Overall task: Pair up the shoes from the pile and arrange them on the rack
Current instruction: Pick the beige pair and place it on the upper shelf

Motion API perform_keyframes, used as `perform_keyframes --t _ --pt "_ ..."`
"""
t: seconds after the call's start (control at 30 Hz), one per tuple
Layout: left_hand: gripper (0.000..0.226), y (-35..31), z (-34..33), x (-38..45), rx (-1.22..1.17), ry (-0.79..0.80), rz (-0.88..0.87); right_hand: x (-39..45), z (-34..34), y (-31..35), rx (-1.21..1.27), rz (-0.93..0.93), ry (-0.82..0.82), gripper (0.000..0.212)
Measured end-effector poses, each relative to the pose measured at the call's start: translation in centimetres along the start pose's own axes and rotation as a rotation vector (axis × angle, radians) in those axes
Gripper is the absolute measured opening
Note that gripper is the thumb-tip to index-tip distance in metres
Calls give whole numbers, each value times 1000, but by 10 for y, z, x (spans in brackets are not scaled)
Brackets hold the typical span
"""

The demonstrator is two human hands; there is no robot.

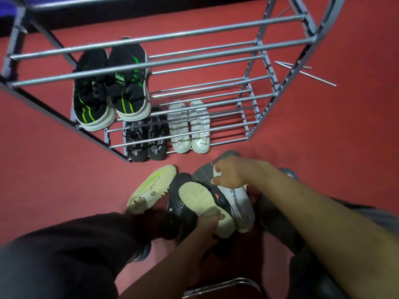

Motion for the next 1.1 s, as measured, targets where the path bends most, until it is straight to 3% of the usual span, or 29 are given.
perform_keyframes --t 0.03,0.07,0.1,0.2,0.23,0.3,0.37,0.47,0.53,0.57,0.67,0.7,0.8,0.93,1.0,1.1 --pt "128 -1 4 11 -22 -32 -15 -1 2 -1 13 -7 -15 57" --pt "132 -4 7 10 14 -54 -7 -3 4 -3 24 -11 -46 58" --pt "121 -12 4 -10 52 -33 5 -5 8 -5 36 -15 -80 59" --pt "55 -30 -11 -56 -11 75 -73 -9 7 -14 71 -48 -115 60" --pt "48 -30 -13 -52 -53 71 -92 -11 4 -16 68 -61 -105 57" --pt "56 -38 -19 -57 -92 22 -136 -12 -4 -15 66 -79 -66 53" --pt "52 -57 -16 -75 12 -108 -199 -7 -7 -13 103 -85 -48 58" --pt "51 -94 -12 -115 337 -340 -388 5 -13 -12 477 -53 -57 83" --pt "45 -112 -18 -141 536 -381 -620 12 -24 -10 826 -39 -17 91" --pt "41 -118 -23 -155 651 -396 -745 12 -27 -9 970 -31 -24 80" --pt "26 -130 -40 -186 951 -433 -1023 8 -18 -11 1203 42 -221 8" --pt "23 -132 -43 -194 989 -427 -1069 8 -13 -13 1198 38 -265 7" --pt "22 -134 -35 -205 930 -405 -1157 5 -9 -9 1152 36 -228 4" --pt "13 -131 -9 -208 649 -402 -1226 4 -16 -4 1131 5 -178 24" --pt "15 -132 7 -196 456 -413 -1160 1 -18 -9 1098 -25 -203 24" --pt "18 -132 31 -159 258 -388 -925 -3 -14 -21 1112 -27 -246 26"
Point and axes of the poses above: each hand's wrist, its own x-axis towards the middle knuckle, its own z-axis out of the back of the hand, y = z × x, the point moved 6 cm from there along x, towards the middle knuckle, and after that the axes turned 13 degrees about y, right-handed, at the moved point
